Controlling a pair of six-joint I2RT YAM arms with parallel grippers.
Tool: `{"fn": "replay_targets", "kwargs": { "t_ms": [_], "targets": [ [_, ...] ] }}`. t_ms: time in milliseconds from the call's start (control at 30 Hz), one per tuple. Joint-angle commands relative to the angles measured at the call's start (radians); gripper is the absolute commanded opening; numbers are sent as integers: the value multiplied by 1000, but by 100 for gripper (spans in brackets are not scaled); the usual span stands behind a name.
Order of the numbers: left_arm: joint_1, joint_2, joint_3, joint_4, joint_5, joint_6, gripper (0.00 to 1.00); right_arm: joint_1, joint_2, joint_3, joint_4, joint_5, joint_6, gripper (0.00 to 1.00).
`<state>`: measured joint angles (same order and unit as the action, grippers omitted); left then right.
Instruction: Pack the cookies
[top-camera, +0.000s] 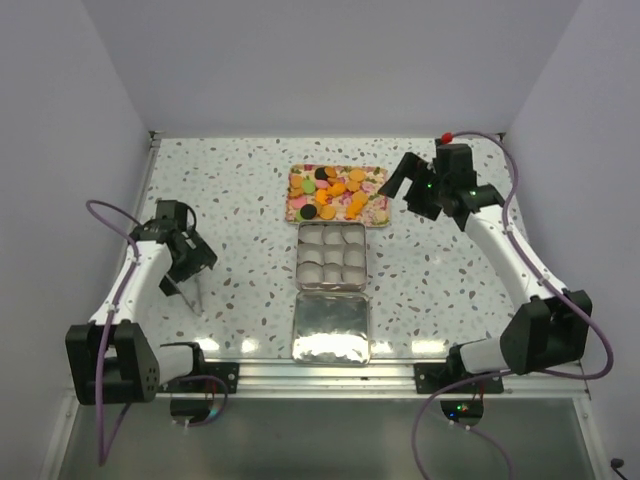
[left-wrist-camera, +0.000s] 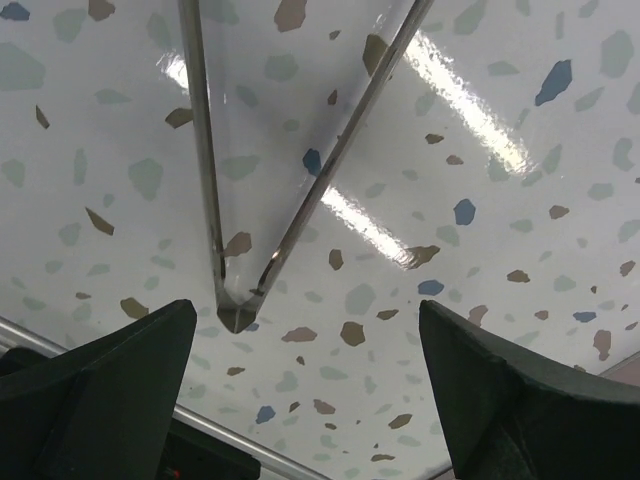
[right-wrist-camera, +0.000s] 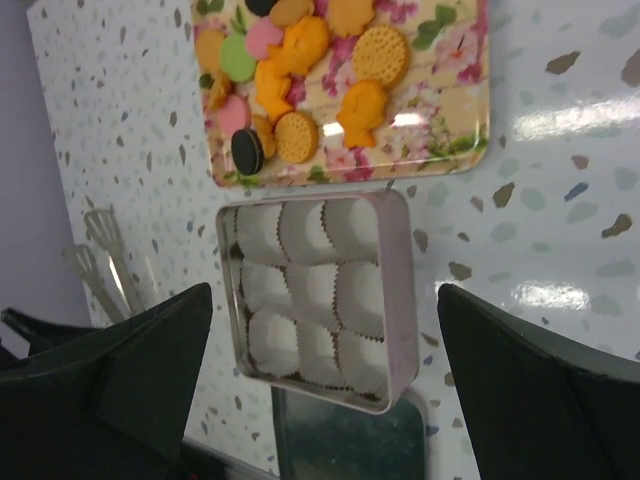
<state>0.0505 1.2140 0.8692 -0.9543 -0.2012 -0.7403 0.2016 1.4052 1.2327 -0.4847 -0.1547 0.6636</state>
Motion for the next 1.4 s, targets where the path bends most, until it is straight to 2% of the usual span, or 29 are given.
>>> {"fn": "replay_targets", "kwargs": {
  "t_ms": [0,200,433,733,1133,1233,1333,1367],
  "targets": [
    [26,13,22,126,20,53,100,48,-87,94,-135,-91,38,99],
    [74,70,-10,137,-76,179,100,85,-166,143,-258,-78,11,99],
    [161,140,-26,175,-9,223,100,90,-176,221,-345,-82,-30,99],
    [160,182,-78,325,71,283,99,102,-141,248,-364,-71,-53,99],
    [160,325,-111,402,-27,277,98,105,-121,284,-384,-28,-99,99],
    [161,328,-108,414,-47,275,93,105,-118,297,-393,-14,-110,99],
    [160,334,-104,420,-58,277,74,105,-118,307,-411,3,-124,99],
    [161,334,-105,431,-53,280,62,107,-120,309,-414,7,-127,99]
  ]
}}
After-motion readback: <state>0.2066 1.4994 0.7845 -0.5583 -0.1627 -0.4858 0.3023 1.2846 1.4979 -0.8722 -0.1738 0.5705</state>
